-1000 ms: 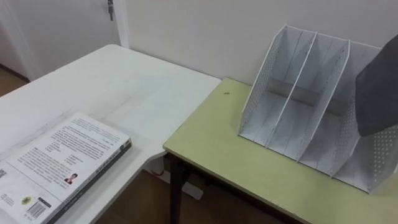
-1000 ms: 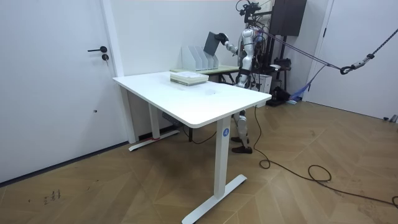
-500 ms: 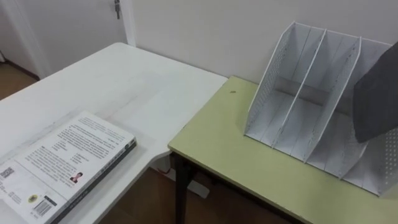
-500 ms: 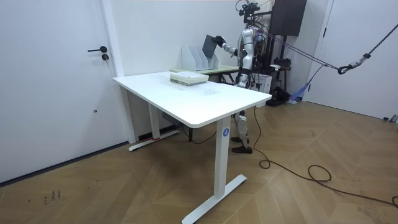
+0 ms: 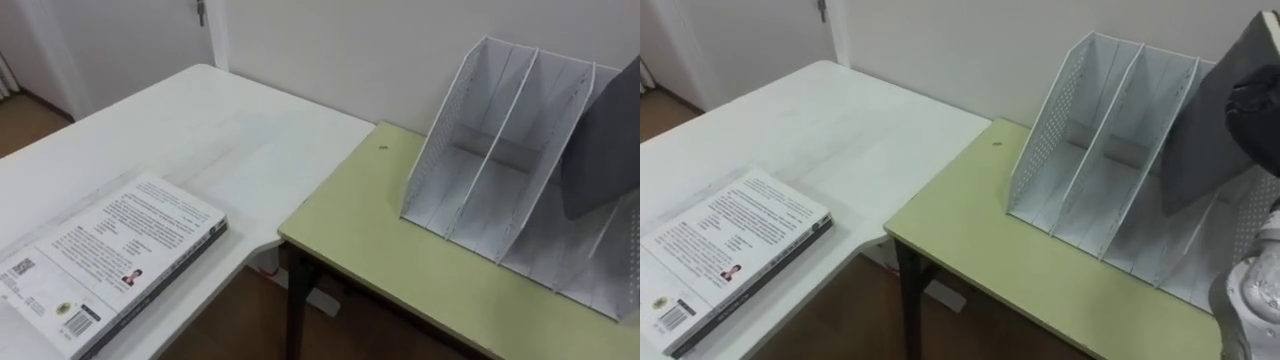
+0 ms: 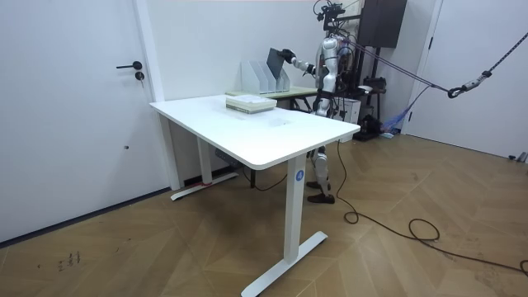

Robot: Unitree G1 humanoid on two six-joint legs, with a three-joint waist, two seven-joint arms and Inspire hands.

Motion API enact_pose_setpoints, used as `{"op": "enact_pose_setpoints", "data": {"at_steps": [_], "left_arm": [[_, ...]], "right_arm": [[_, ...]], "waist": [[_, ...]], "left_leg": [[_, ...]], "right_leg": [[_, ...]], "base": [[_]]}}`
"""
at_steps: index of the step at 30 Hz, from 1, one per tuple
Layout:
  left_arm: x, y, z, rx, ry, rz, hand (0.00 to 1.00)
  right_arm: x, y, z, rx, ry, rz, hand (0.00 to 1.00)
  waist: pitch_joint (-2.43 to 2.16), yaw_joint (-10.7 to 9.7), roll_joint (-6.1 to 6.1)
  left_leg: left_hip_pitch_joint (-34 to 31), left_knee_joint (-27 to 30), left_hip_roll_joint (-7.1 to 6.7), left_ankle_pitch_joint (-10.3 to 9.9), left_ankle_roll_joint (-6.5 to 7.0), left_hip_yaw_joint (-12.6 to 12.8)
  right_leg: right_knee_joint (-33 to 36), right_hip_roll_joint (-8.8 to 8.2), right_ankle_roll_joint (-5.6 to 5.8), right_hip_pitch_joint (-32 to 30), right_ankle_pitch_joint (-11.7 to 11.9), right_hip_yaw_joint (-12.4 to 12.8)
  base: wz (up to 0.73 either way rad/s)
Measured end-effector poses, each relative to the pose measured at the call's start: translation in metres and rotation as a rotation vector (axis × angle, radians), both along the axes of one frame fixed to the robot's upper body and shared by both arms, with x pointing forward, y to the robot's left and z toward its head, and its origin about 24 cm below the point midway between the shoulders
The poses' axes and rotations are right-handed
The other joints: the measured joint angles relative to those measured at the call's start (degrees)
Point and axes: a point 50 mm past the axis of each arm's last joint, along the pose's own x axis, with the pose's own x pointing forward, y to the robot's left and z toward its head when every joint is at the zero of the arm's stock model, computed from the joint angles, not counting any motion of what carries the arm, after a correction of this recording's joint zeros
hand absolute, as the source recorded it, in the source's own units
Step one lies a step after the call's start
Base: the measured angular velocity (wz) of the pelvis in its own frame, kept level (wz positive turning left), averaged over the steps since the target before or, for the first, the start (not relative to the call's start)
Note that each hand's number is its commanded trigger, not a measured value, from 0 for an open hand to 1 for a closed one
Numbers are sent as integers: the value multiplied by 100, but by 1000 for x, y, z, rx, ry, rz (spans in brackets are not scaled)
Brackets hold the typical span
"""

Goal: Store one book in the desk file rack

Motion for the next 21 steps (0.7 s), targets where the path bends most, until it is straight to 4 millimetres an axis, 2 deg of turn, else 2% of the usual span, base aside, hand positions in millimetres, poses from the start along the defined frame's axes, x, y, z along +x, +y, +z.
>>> {"op": "enact_pose_setpoints", "data": {"at_steps": [2, 4, 7, 11, 17, 18, 19, 21], "left_arm": [[-1, 1, 0, 4, 4, -4, 0], [2, 4, 2, 17, -3, -34, 0], [1, 7, 3, 26, -1, -49, 0], [0, 10, 4, 31, 9, -48, 0], [-3, 14, 5, 35, 39, -46, 0], [-5, 14, 4, 33, 47, -44, 0], [-7, 14, 4, 32, 55, -42, 0], [-9, 14, 4, 28, 69, -39, 0]], "right_arm": [[6, 0, 2, 8, 5, -2, 100], [15, -7, 11, -2, 8, -10, 100], [20, -17, 23, -32, 5, -27, 100], [23, -19, 36, -49, -26, -27, 100], [30, -29, 17, -6, 82, -33, 100], [33, -31, 13, 21, 109, -30, 63], [36, -32, 10, 39, 131, -22, 0], [39, -32, 8, 57, 150, -10, 0]], "waist": [[-16, -16, -20], [-9, -100, -50], [-18, -97, -87], [-6, -123, -145], [-4, -148, -272], [-6, -154, -272], [-9, -166, -267], [-17, -175, -254]], "left_leg": [[-61, 31, -3, 0, 0, -17], [-107, 54, -7, 5, 3, -33], [-81, 53, -4, 6, 4, -41], [-79, 53, -2, 9, 0, -46], [-85, 113, 1, 9, 0, -123], [-89, 119, 2, 9, 0, -126], [-96, 123, 2, 10, 0, -131], [-116, 130, 1, 10, 1, -134]], "right_leg": [[10, -4, 0, -60, 0, -7], [58, -16, 0, -78, -1, -40], [82, -15, 0, -61, -1, -42], [84, -13, 0, -56, 0, -41], [79, -37, -7, -24, 7, -145], [84, -45, -7, -38, 7, -156], [83, -51, -6, -57, 7, -173], [83, -55, -6, -57, 7, -193]], "base": [[3], [9], [2], [0], [3], [3], [3], [2]]}}
